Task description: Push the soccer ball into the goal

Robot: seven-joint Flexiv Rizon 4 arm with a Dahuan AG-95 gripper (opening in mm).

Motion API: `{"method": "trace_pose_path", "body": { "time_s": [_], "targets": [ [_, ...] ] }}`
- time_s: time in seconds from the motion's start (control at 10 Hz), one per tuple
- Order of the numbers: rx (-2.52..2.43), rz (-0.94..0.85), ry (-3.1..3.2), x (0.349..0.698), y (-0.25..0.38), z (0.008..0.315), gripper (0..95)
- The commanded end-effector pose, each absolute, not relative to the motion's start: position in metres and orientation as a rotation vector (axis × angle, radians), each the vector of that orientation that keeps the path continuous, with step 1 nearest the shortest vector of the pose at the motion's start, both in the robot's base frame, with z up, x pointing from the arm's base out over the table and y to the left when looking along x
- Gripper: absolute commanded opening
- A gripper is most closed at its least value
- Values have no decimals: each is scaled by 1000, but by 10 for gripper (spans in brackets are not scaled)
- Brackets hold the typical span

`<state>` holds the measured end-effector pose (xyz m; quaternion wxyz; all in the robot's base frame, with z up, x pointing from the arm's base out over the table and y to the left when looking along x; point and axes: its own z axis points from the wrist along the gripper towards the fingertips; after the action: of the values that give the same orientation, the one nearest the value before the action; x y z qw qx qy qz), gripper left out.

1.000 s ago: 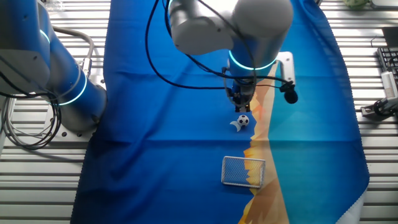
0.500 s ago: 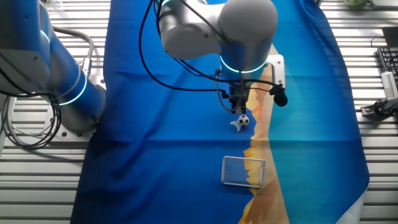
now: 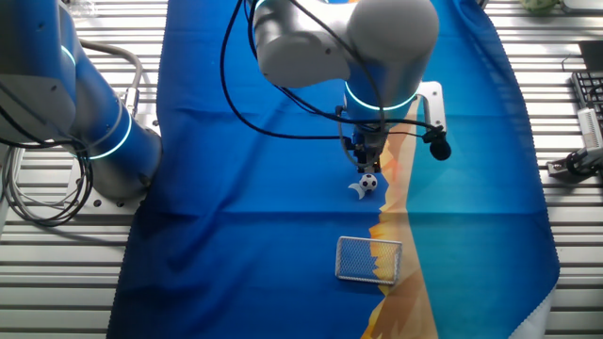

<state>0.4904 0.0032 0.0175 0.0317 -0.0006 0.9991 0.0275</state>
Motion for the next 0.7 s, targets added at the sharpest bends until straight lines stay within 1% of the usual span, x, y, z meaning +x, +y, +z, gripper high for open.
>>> {"method": "trace_pose_path", "body": {
  "time_s": [0.1, 0.7],
  "targets": [
    [-4, 86, 3082, 494, 2, 17, 0],
    [-11, 96, 3079, 497, -7, 18, 0]
  ]
}}
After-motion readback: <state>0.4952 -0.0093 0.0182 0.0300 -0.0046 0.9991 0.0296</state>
